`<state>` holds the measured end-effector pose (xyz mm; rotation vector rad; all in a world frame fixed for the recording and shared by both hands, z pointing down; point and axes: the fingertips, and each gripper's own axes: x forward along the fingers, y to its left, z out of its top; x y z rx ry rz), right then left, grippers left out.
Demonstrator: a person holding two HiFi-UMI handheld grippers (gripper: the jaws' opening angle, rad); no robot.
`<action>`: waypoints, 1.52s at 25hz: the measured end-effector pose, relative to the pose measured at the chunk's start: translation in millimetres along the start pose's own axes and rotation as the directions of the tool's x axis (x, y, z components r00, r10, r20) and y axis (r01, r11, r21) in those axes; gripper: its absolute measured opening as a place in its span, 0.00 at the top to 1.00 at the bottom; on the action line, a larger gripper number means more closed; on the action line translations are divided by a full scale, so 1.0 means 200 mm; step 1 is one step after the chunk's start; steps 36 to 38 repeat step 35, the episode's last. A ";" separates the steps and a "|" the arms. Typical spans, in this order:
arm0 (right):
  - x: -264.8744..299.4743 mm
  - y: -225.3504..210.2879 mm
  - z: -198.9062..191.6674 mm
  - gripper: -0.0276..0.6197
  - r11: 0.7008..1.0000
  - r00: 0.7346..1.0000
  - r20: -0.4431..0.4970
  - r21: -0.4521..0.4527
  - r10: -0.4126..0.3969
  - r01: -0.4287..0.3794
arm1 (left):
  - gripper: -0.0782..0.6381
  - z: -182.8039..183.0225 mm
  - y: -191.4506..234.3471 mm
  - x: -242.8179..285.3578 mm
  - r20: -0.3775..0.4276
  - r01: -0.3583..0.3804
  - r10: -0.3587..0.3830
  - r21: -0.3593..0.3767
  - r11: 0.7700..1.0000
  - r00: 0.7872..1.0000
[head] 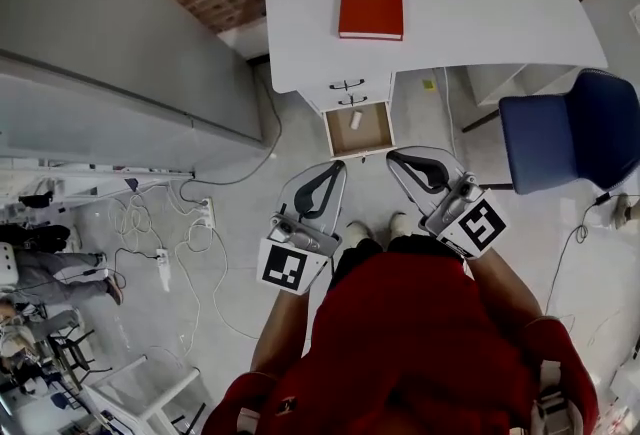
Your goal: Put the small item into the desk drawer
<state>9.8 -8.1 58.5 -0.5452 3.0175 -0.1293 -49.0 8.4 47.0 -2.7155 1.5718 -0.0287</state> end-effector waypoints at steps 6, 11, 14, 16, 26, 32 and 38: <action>-0.11 0.10 0.04 0.94 1.000 1.000 0.014 0.002 -0.006 0.006 | 0.88 0.04 -0.09 -0.11 0.001 -0.006 0.006 0.020 1.000 1.000; -0.16 0.15 0.06 0.94 1.000 1.000 0.022 0.006 -0.009 0.008 | 0.88 0.05 -0.12 -0.15 0.017 -0.010 0.009 0.008 1.000 1.000; -0.18 0.16 0.06 0.94 1.000 1.000 0.015 0.005 -0.014 0.014 | 0.88 0.07 -0.14 -0.16 0.027 -0.005 0.004 0.007 1.000 1.000; -0.18 0.17 0.07 0.94 1.000 1.000 0.014 0.001 -0.018 0.018 | 0.88 0.08 -0.14 -0.16 0.032 -0.001 0.000 0.006 1.000 0.999; -0.19 0.21 0.06 0.94 0.999 0.999 0.005 -0.001 -0.032 0.032 | 0.88 0.09 -0.11 -0.21 0.039 -0.003 0.003 0.007 1.000 0.999; -0.20 0.22 0.05 0.94 0.999 0.999 -0.006 -0.013 -0.039 0.039 | 0.88 0.09 -0.11 -0.23 0.046 -0.002 0.002 0.007 1.000 0.999; -0.19 0.23 0.04 0.94 0.999 0.999 -0.014 -0.015 -0.042 0.042 | 0.88 0.09 -0.11 -0.25 0.048 -0.002 0.002 0.006 1.000 0.999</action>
